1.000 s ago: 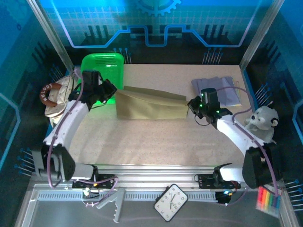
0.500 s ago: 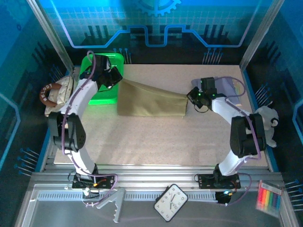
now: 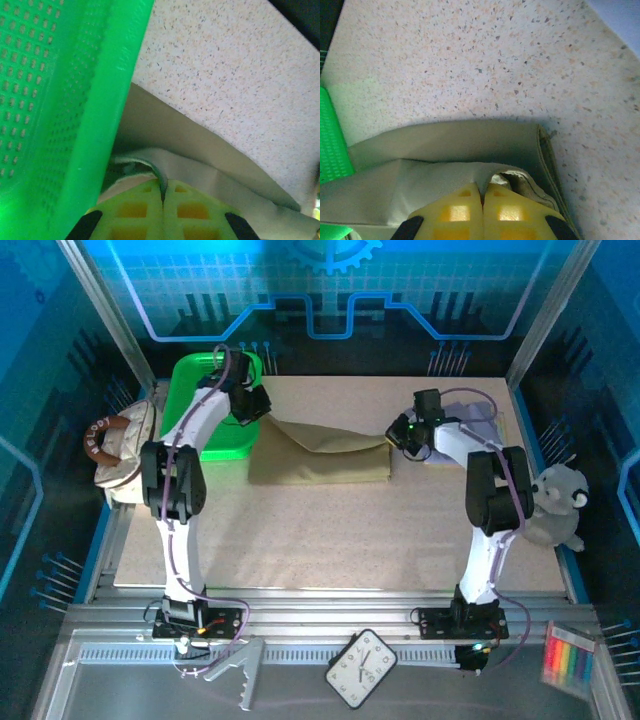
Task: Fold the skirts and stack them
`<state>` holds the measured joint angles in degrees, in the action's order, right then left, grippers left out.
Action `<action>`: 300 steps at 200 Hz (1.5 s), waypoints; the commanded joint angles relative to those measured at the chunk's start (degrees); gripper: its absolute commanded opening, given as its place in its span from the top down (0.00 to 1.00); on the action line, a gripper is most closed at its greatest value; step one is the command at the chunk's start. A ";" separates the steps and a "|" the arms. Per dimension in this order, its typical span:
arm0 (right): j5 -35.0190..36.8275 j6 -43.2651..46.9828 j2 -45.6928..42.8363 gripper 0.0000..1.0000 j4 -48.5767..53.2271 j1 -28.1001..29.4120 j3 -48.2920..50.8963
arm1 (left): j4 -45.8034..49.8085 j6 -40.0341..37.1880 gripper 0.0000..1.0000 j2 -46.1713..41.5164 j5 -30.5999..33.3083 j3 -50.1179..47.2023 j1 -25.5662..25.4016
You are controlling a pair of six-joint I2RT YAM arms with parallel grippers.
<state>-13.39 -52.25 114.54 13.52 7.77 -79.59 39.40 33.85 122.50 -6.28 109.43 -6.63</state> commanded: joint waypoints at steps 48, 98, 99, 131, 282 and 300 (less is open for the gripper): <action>-3.93 3.88 3.15 1.00 3.72 0.20 5.10 | 1.16 0.47 1.00 4.47 5.28 -6.92 -8.64; -0.47 10.85 -4.53 1.00 9.25 -1.75 12.79 | -7.36 9.18 1.00 -2.05 2.97 -27.85 -11.03; -0.44 10.94 -4.74 1.00 9.34 -1.86 12.92 | -7.51 9.37 1.00 -2.42 2.87 -28.30 -11.03; -1.80 12.82 -10.61 1.00 10.29 -4.77 16.21 | -6.95 10.89 1.00 -12.32 3.47 -35.95 -10.78; -4.08 3.73 -37.72 1.00 8.74 -4.24 32.95 | -2.80 13.44 1.00 -40.56 6.20 -41.56 -4.81; -3.49 4.32 -31.62 1.00 6.93 -4.17 29.58 | -4.57 10.59 1.00 -34.12 7.28 -36.42 -4.62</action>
<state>-17.65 -46.98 76.69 23.66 3.73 -47.16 37.21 48.60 81.36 -0.82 67.00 -12.27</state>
